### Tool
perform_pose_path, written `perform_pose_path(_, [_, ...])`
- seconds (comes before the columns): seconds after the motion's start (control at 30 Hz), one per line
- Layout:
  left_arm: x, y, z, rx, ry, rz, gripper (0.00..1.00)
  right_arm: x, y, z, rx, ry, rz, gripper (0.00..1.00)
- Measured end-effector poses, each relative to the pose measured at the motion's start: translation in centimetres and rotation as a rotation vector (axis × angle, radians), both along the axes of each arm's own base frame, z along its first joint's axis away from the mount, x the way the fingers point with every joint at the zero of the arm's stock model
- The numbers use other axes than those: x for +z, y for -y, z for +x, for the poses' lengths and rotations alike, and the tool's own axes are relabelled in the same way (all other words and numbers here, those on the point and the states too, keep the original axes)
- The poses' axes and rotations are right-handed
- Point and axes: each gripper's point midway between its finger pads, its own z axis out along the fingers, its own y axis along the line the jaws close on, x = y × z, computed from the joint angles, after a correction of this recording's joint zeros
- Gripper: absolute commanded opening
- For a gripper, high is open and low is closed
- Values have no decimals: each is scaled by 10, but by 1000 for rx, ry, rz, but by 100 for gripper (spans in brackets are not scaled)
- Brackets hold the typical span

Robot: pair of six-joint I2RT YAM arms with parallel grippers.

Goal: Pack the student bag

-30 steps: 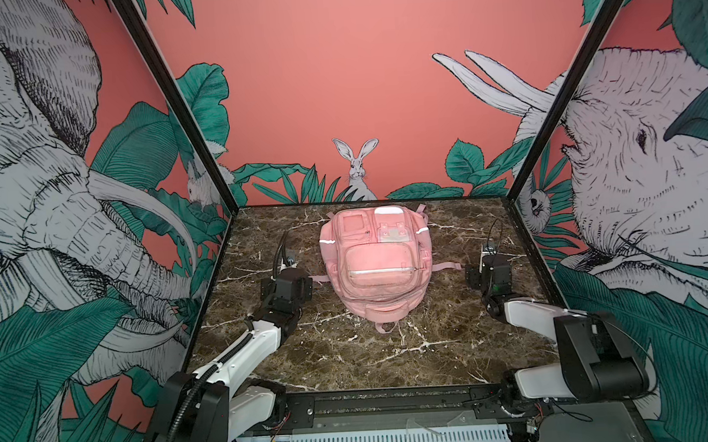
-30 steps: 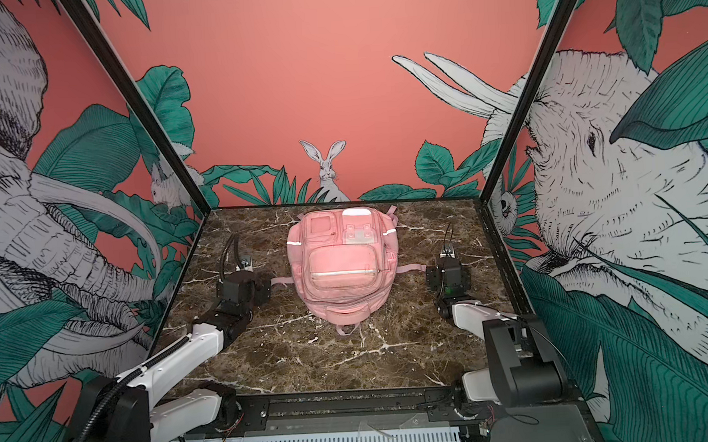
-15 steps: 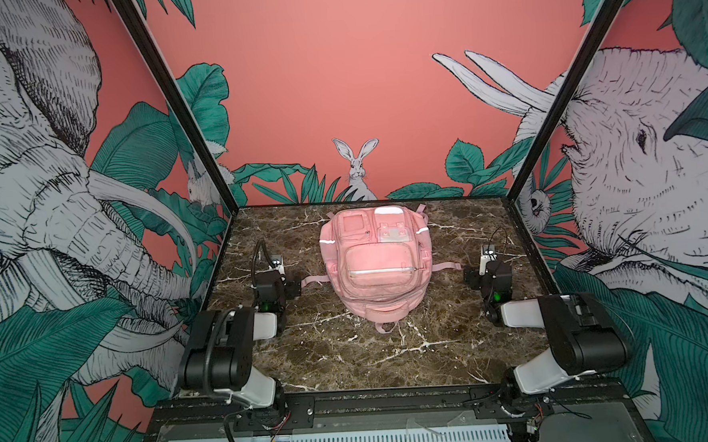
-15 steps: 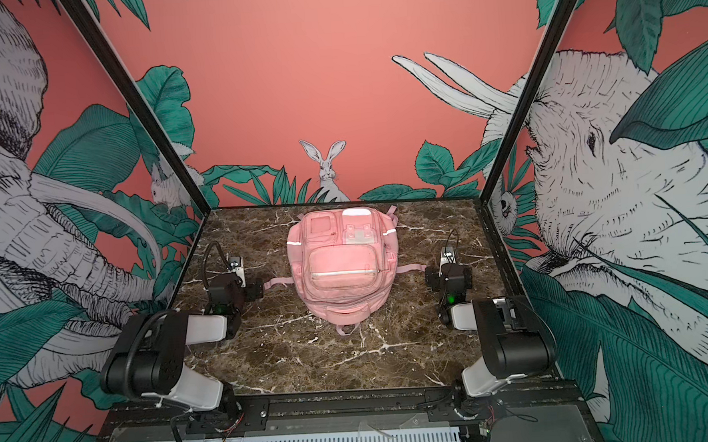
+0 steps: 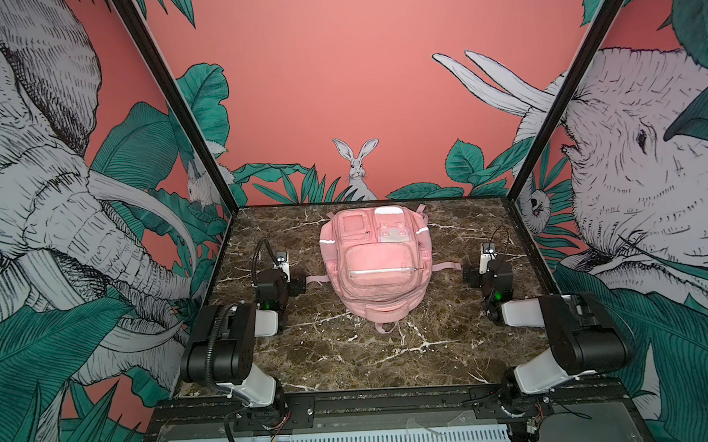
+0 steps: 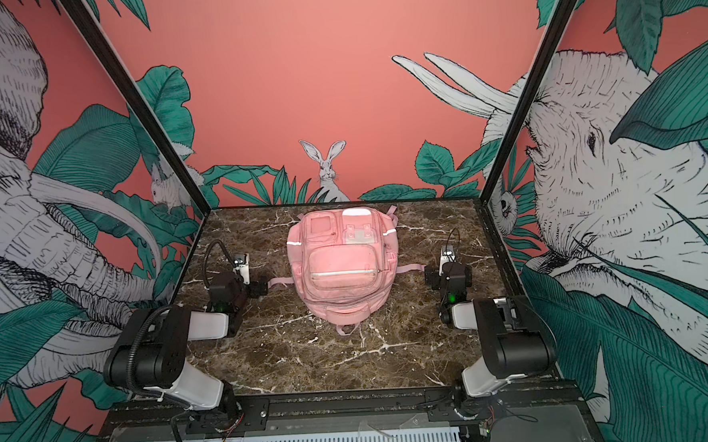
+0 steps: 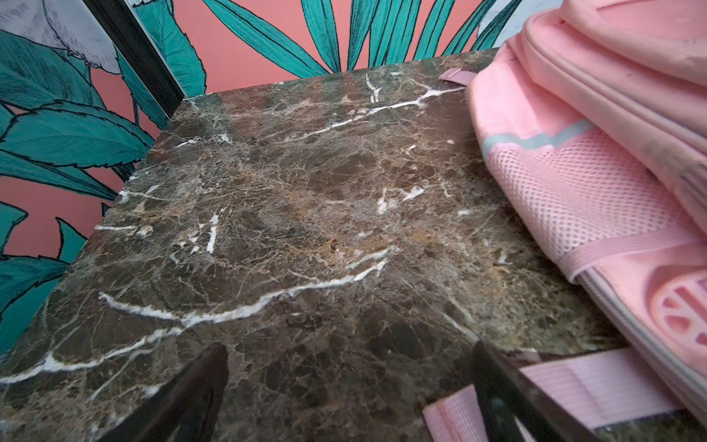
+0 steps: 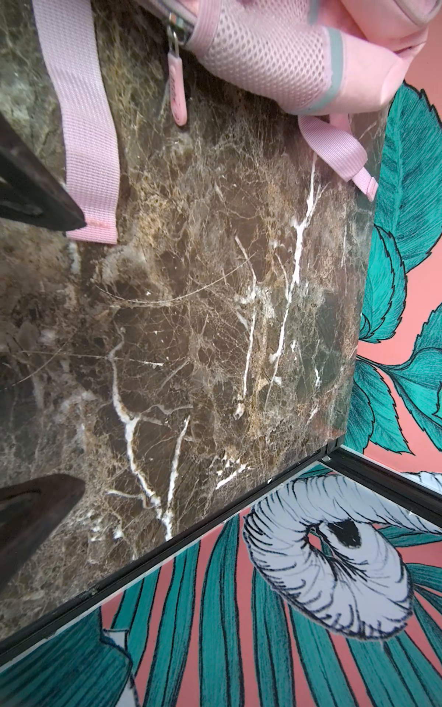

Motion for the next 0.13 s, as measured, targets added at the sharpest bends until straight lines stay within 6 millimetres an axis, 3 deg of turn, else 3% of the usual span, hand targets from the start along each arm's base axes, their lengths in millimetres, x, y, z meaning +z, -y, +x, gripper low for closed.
perform_pose_path(0.13, [0,1,0,-5,0,-2,99,0,0,0,0,0,-1,98])
